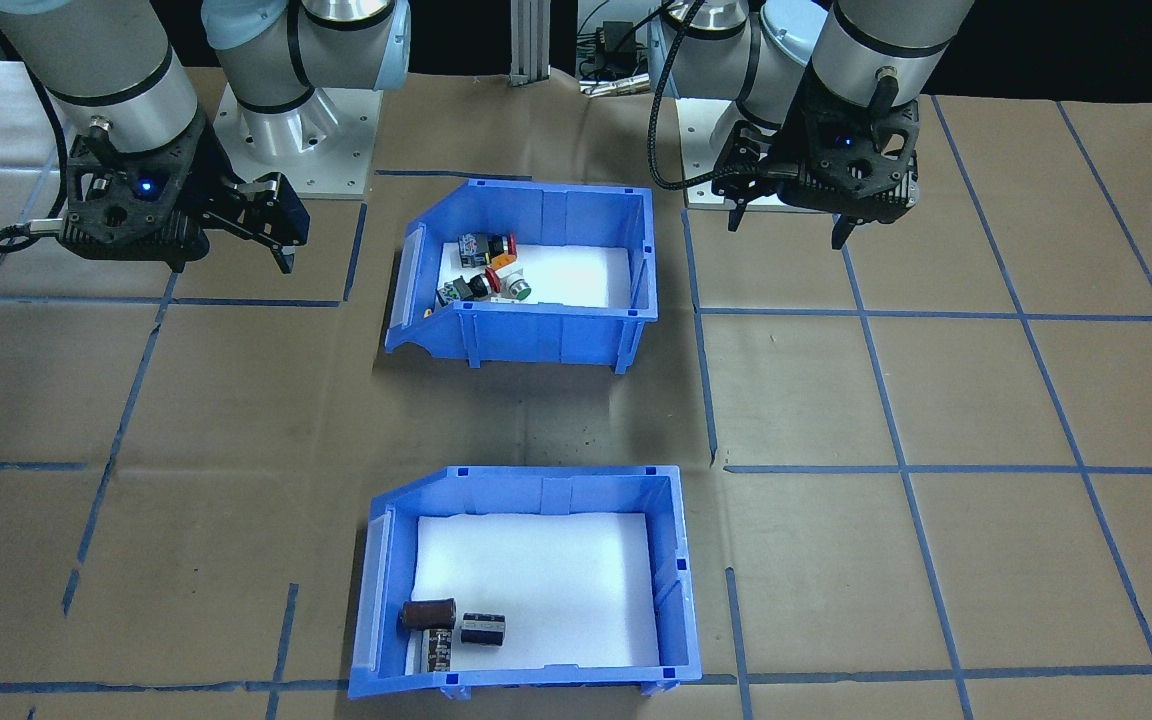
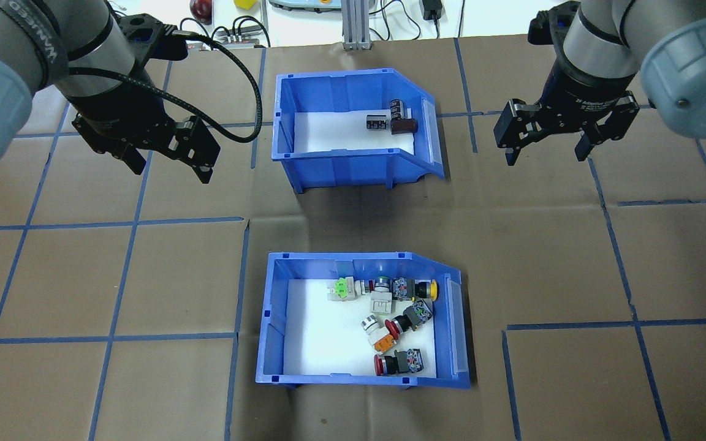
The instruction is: Place button box in front
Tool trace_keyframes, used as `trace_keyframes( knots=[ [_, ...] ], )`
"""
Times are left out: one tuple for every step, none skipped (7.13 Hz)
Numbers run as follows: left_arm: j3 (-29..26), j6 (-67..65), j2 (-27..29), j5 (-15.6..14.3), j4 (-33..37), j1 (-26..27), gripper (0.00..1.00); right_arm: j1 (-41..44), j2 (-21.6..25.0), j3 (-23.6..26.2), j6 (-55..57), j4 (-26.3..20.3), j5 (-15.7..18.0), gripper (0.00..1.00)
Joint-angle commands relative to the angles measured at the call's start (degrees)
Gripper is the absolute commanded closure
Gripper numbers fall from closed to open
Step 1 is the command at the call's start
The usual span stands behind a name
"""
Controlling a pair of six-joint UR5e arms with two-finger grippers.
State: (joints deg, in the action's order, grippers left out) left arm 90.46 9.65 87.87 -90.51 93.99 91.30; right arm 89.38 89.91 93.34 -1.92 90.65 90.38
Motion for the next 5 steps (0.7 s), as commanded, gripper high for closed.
trace_keyframes(
  knots=[
    [-0.6,-0.1,-0.2,0.0,0.6,-0.5,0.00,0.4,-0.6,0.0,-4.5,0.5,-0.7,0.00],
    [-0.2,0.0,-0.2,0.6,-0.2,-0.5,0.00,0.4,-0.6,-0.2,-12.9,0.8,-0.7,0.00],
    [0.4,-0.2,-0.2,0.2,-2.2,-0.5,0.00,0.4,-1.7,-1.7,-19.7,2.4,-0.7,0.00],
    [0.9,-1.2,0.1,0.5,-6.3,-0.5,0.00,0.8,-4.9,-4.5,-21.4,2.2,-0.6,0.00],
    [0.9,-1.1,0.6,0.7,-7.9,-0.5,0.00,2.9,-9.1,-8.8,-23.9,1.6,-0.6,0.00]
  ],
)
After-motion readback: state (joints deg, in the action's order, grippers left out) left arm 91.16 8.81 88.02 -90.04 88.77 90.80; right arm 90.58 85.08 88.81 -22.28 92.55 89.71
